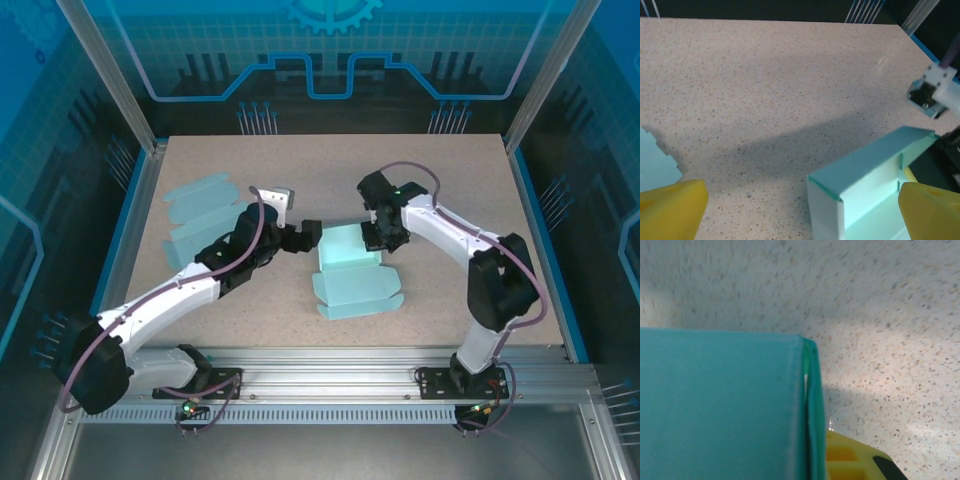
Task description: Fold the paper box
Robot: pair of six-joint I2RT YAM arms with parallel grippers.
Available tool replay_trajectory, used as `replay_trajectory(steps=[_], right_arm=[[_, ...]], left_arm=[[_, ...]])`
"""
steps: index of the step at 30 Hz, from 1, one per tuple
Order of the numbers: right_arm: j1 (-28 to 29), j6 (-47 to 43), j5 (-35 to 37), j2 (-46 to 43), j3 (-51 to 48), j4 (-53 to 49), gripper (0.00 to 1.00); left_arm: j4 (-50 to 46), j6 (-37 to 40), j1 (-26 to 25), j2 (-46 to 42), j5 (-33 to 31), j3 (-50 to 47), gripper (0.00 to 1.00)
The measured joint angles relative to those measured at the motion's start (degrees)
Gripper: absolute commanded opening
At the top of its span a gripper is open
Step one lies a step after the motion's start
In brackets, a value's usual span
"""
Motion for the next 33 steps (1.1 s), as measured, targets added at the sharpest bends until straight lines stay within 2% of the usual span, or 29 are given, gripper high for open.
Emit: replay_trajectory(steps=[6,11,20,33], right_arm=[[-0.04,-5.31,0.63,6.88,4.74,-7.82,0.0],[-0.04,-7.15,3.5,12.7,12.04,-13.2,0.01],[0.02,-8.26,9.92,26.99,25.07,-20.41,0.02],[0.92,-12.13,18.93,39.01,41.55,-30.45,0.07]], left_arm=[[1.38,-4.37,5.18,0.0,4.46,-3.63,0.99],[2.89,-6.78,7.5,-0.07,6.97,-5.4,0.99],[4.17,-8.07,8.74,-0.72,9.49,-6.71,0.99],[4.24,-8.04,9.09,-0.94,9.29,-6.71,0.99]])
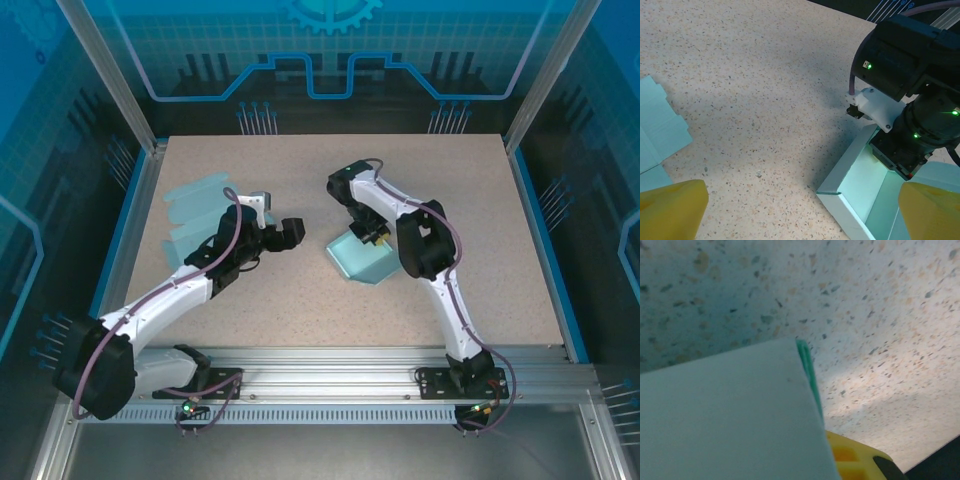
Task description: Fold the paper box
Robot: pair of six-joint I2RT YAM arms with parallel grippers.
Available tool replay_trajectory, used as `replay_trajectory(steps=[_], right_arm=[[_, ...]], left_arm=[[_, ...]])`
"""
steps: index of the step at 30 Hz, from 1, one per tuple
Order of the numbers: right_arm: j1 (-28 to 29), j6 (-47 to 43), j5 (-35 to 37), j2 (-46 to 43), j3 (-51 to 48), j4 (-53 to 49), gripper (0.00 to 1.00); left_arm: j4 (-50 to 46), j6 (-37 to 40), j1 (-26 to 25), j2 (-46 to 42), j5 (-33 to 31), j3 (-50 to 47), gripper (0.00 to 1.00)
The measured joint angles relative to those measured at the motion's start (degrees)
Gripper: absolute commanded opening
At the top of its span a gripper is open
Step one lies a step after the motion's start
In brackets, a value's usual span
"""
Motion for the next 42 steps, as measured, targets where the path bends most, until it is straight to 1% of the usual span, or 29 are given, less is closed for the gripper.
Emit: replay_trajectory(steps=[5,7,9,12,16,20,21,22,23,28,35,38,42], right_arm=[[0.35,-2.12,2.56,1.9,2.38,-1.07,0.09],[0.35,-2.62,3.06,2.01,2.38,-1.07,0.13],[0.35,-2.86,3.63,2.08,2.21,-0.74,0.22],[0.42,-2.75,4.92,3.1,1.46,2.25,0.39],[1.07,-2.84,7.93,2.82,1.27,2.47,0.58],[1.38,-3.13,8.31,2.08,1.27,2.86,0.69],[1.46,-3.19,8.11,1.86,1.27,3.02,0.73],[1.6,-3.15,7.72,1.62,1.27,3.3,0.93],[1.68,-3.28,7.61,1.42,1.27,3.58,1.0],[2.47,-3.15,6.56,-1.03,1.27,4.39,1.0],[4.28,-3.13,6.82,-5.92,2.01,5.01,1.0],[5.42,-2.69,7.43,-9.68,3.06,5.51,1.0],[8.09,-1.05,9.25,-17.0,3.04,7.26,1.0]], left_arm=[[0.0,-0.17,0.07,0.0,-1.01,-0.07,0.99],[0.15,-0.42,0.07,-0.07,-1.51,-0.33,0.99],[0.15,-0.44,0.07,-0.28,-2.05,-0.85,0.99],[-0.09,-0.44,0.07,-0.31,-2.56,-1.14,0.99],[-0.24,-0.42,0.11,-0.48,-3.04,-1.14,0.99],[-0.26,-0.42,0.11,-0.55,-3.19,-1.14,0.99],[-0.26,-0.42,0.11,-0.55,-3.21,-1.14,0.99],[-0.28,-0.42,0.11,-0.59,-3.21,-1.14,0.99],[-0.31,-0.42,0.11,-0.63,-3.34,-1.14,0.99],[-1.09,-0.39,0.11,-0.81,-4.5,-1.14,0.99],[-2.45,-0.44,0.11,-0.81,-5.64,-1.14,0.99],[-2.89,-0.44,0.11,-0.81,-6.38,-1.14,0.99],[-3.61,-0.42,0.11,-0.72,-7.28,-1.14,0.99]])
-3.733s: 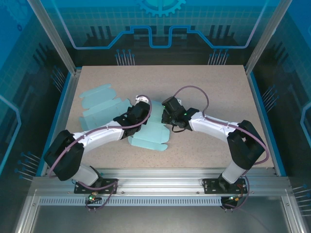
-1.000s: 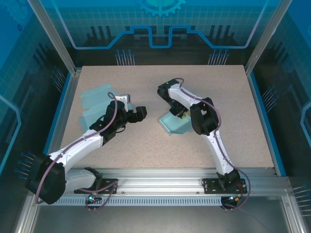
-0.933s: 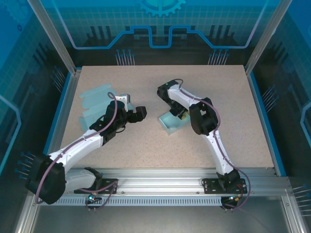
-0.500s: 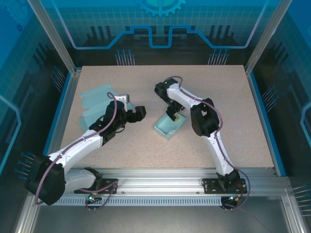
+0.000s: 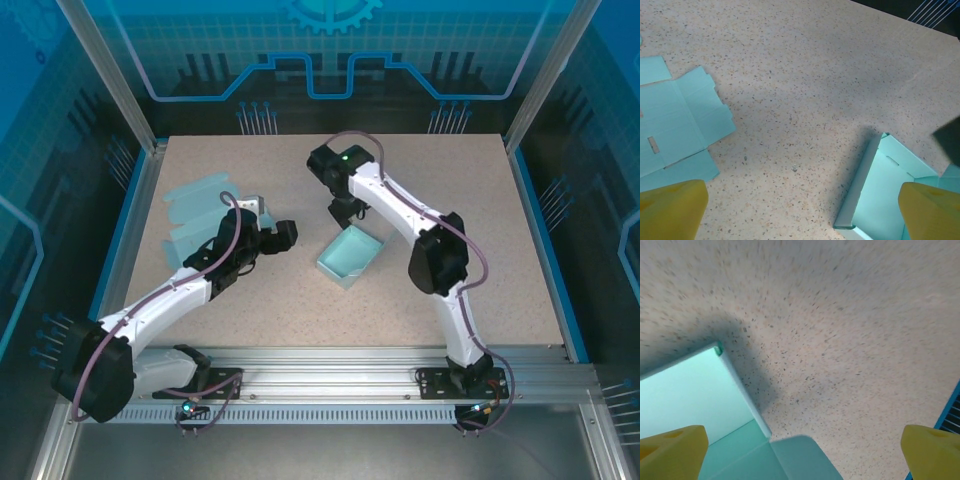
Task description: Fold the paper box
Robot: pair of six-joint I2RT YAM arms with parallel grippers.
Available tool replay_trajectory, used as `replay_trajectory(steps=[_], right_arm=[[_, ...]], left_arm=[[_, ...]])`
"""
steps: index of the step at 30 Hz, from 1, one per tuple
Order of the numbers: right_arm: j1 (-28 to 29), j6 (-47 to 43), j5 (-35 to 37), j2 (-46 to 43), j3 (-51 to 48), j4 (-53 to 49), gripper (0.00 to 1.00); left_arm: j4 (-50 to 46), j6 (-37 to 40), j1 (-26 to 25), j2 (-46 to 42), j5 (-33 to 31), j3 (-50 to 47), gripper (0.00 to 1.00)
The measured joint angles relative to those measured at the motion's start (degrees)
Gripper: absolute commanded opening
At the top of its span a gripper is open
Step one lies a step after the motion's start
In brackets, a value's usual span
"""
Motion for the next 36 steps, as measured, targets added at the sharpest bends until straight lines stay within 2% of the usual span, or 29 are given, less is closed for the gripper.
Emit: replay_trajectory(steps=[2,9,14,19,23,28,32,36], right_arm=[[2.03,1.57,1.75,-4.83,-1.7,1.81,1.0],[10.62,12.07,12.41,-23.26,-17.68,4.59,1.0],[12.0,22.53,17.31,-33.92,-32.85,4.96,1.0],[11.78,30.64,18.12,-46.99,-47.52,7.78,1.0],[8.5,34.29,14.47,-59.89,-57.72,13.09,1.0],[-1.92,36.39,4.09,-71.23,-71.12,20.83,1.0],[-9.09,36.57,-8.39,-73.2,-81.88,29.07,0.98],[-13.62,36.5,-20.7,-67.76,-87.69,38.56,0.94]], left_arm=[[-0.22,0.04,0.0,0.5,-0.63,0.0,0.99],[-1.57,2.8,-0.02,7.41,-3.39,0.81,0.98],[-2.19,6.67,-1.55,16.57,-6.82,4.04,0.96],[-2.12,10.14,-5.25,24.87,-10.16,8.44,0.92],[-2.03,11.69,-5.99,28.98,-11.37,11.5,0.89],[-2.05,12.63,-6.67,31.63,-12.24,13.22,0.88],[-2.75,12.66,-8.55,32.57,-12.26,13.22,0.86],[-2.69,12.37,-10.43,32.57,-12.15,12.96,0.84]])
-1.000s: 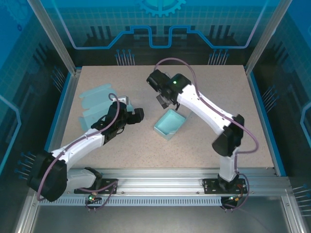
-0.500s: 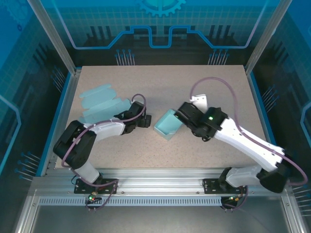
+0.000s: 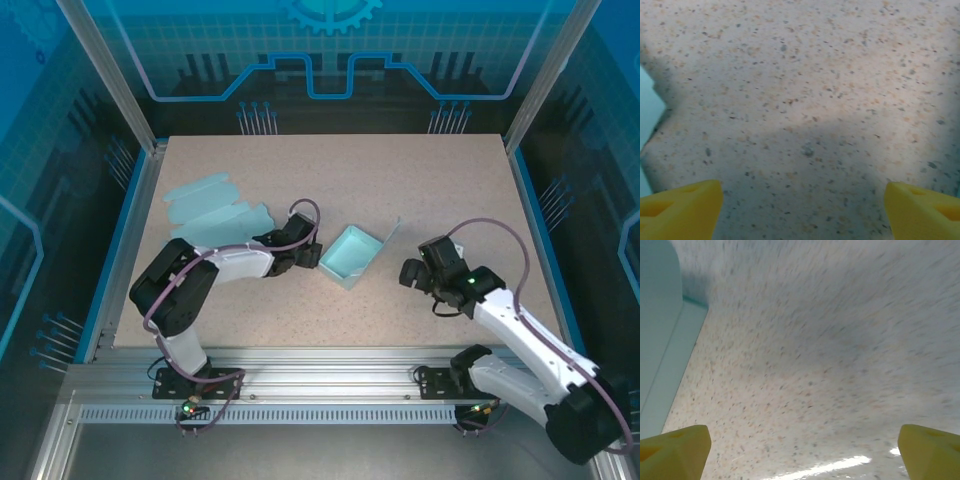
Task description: Fold the paper box
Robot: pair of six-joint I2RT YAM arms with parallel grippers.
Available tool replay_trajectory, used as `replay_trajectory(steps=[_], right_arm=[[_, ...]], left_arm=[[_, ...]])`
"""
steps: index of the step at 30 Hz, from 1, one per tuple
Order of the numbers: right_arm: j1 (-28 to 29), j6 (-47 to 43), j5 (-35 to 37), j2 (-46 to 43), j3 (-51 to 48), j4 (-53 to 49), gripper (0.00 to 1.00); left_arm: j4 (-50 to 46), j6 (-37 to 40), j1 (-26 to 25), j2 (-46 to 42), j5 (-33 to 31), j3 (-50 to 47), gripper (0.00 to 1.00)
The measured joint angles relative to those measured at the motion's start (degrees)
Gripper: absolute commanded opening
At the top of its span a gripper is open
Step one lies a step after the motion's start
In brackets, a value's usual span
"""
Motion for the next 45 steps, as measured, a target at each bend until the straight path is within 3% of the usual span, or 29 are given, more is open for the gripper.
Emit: replay_trajectory(steps=[8,13,19,24,29,32,37,41,45], right_arm=[[-4.22,-1.49,-13.53,14.36,-0.44,16.35,0.9],[-9.38,-3.15,-20.46,25.7,1.79,24.06,0.86],[-14.03,-6.8,-28.85,40.37,13.9,27.76,0.76],[-17.0,-9.55,-33.29,47.12,23.54,28.52,0.77],[-20.33,-12.5,-32.7,46.03,27.41,24.96,0.78],[-22.23,-14.32,-29.79,41.81,26.99,21.07,0.79],[-23.08,-16.44,-23.3,28.24,22.25,16.76,0.8],[-23.06,-17.03,-19.02,15.17,16.04,13.51,0.83],[-22.01,-16.94,-16.81,4.85,10.58,10.25,0.94]], left_arm=[[0.42,-3.32,-3.37,-0.39,3.28,-3.63,0.83],[0.5,-5.25,-8.61,-0.72,5.4,-3.65,0.83],[2.84,-7.48,-13.66,-1.03,8.31,-3.76,0.82],[6.8,-7.89,-17.25,-0.46,10.12,-3.56,0.82],[11.15,-7.41,-19.41,1.77,11.63,-1.57,0.82],[14.08,-6.19,-19.65,1.01,11.28,-1.75,0.75],[14.97,-3.04,-18.56,-8.66,8.66,-5.35,0.72],[14.4,-0.24,-12.52,-19.23,9.49,-7.04,0.72],[12.94,3.54,-2.8,-23.78,13.42,-6.8,0.74]])
